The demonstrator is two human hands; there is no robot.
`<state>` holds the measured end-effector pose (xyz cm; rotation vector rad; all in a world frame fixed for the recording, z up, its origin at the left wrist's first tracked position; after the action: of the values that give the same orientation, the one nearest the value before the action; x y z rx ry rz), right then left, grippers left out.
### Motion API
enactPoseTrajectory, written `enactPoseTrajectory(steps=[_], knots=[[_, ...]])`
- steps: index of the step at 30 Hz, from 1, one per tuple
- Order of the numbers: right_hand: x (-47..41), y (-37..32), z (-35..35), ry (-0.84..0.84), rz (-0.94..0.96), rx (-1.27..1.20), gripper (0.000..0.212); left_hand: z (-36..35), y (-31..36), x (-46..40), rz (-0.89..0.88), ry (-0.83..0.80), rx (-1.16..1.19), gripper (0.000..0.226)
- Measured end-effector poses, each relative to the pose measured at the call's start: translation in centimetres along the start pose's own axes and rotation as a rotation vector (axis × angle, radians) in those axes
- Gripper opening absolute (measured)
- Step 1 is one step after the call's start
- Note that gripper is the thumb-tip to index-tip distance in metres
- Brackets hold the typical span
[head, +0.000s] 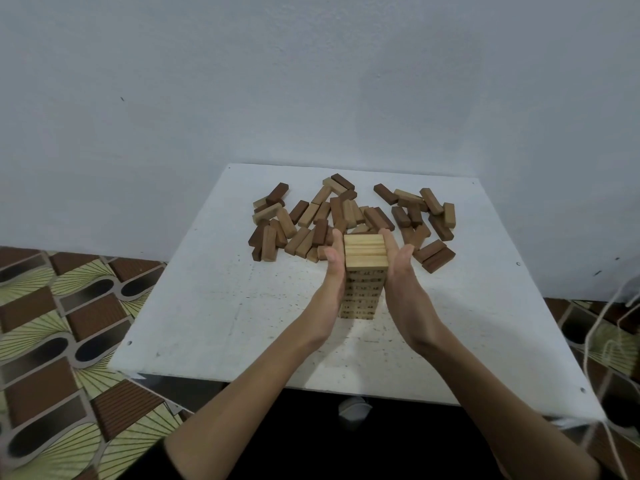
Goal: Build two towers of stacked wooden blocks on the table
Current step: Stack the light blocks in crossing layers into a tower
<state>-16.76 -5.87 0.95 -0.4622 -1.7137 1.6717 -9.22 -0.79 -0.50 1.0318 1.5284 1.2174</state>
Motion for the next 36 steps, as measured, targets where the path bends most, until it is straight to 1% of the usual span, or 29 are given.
enactPoseTrajectory(steps=[2,4,6,7,9,10,11,14,17,20,25,32,36], knots=[[0.2,-0.1,0.1,0.024,0.016,0.006,0.041,-0.1,-0.2,0.2,0.024,0.030,0.010,0.126],[0.2,0.0,0.3,0.032,0.002,-0.004,0.039,0.0,-0.4,0.4,0.060,0.022,-0.007,0.122],[-0.2,0.0,0.9,0.051,0.027,0.047,0.044,0.4,-0.2,0.3,0.027,0.003,-0.043,0.126],[-0.2,-0.1,1.3,0.048,0.041,0.079,0.053,0.9,0.0,0.2,0.015,-0.011,-0.096,0.125],[-0.3,-0.3,2.5,0.015,0.051,0.128,0.083,2.1,0.5,-0.1,-0.031,-0.021,-0.222,0.119],[-0.4,-0.6,3.1,0.006,0.064,0.172,0.093,2.7,1.0,-0.3,-0.053,-0.025,-0.294,0.115],[-0.6,-0.9,3.7,0.004,0.078,0.238,0.095,3.3,1.2,-0.6,-0.076,-0.030,-0.370,0.112],[-1.2,-1.9,4.9,-0.003,0.107,0.463,0.094,4.3,2.2,-1.6,-0.122,-0.098,-0.512,0.107],[-1.6,-2.6,5.1,-0.019,0.123,0.559,0.094,4.5,3.1,-2.6,-0.176,-0.103,-0.563,0.101],[-1.7,-3.1,5.1,-0.010,0.146,0.577,0.090,4.3,3.5,-3.2,-0.219,-0.114,-0.583,0.099],[-2.1,-2.9,4.8,-0.007,0.162,0.613,0.090,4.2,3.6,-3.3,-0.229,-0.121,-0.575,0.098],[-2.4,-2.6,4.9,-0.010,0.168,0.606,0.084,4.4,3.1,-3.2,-0.209,-0.100,-0.568,0.095],[-2.7,-2.3,4.9,-0.022,0.157,0.593,0.084,4.3,2.9,-3.2,-0.181,-0.088,-0.526,0.091]])
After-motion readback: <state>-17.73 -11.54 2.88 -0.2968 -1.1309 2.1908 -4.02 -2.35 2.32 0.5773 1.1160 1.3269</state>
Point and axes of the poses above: each hand's wrist, its own x-axis away from the middle knuckle, its own z-axis out of the back of the hand, y = z × x, the point moved 5 cm from there along -x, towards the middle knuckle, and after that the axes turned 12 degrees about -z, right-handed, at the moved point
